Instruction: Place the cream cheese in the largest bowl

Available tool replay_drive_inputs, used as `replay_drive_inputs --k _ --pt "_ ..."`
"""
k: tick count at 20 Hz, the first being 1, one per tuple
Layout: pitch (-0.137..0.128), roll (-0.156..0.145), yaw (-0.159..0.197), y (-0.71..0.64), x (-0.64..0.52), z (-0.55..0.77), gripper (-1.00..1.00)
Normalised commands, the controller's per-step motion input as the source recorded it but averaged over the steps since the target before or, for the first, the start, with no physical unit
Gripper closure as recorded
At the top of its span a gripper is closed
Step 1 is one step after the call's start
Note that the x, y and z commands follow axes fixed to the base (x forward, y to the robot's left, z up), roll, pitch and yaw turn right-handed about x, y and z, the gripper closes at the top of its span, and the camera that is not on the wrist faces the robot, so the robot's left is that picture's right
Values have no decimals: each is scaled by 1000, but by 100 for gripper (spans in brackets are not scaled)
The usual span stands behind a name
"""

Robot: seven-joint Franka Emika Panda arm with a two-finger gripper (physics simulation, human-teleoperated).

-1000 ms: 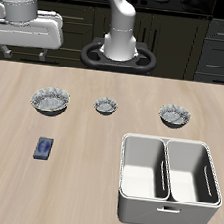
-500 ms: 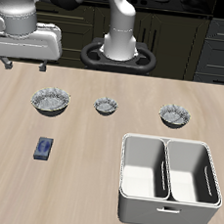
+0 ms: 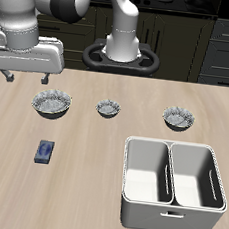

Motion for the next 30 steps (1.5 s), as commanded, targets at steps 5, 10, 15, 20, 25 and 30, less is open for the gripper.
replay_drive_inputs --k 5,10,15,20,25,30 --pt "21 4 6 51 146 -287 -100" --pt "19 9 -1 71 117 -260 -100" --pt "33 8 -11 62 105 -291 -100" --pt "20 -8 -13 -65 68 -195 -100" --pt "30 6 -6 87 53 -299 -100" --pt "11 15 2 95 45 -200 -100"
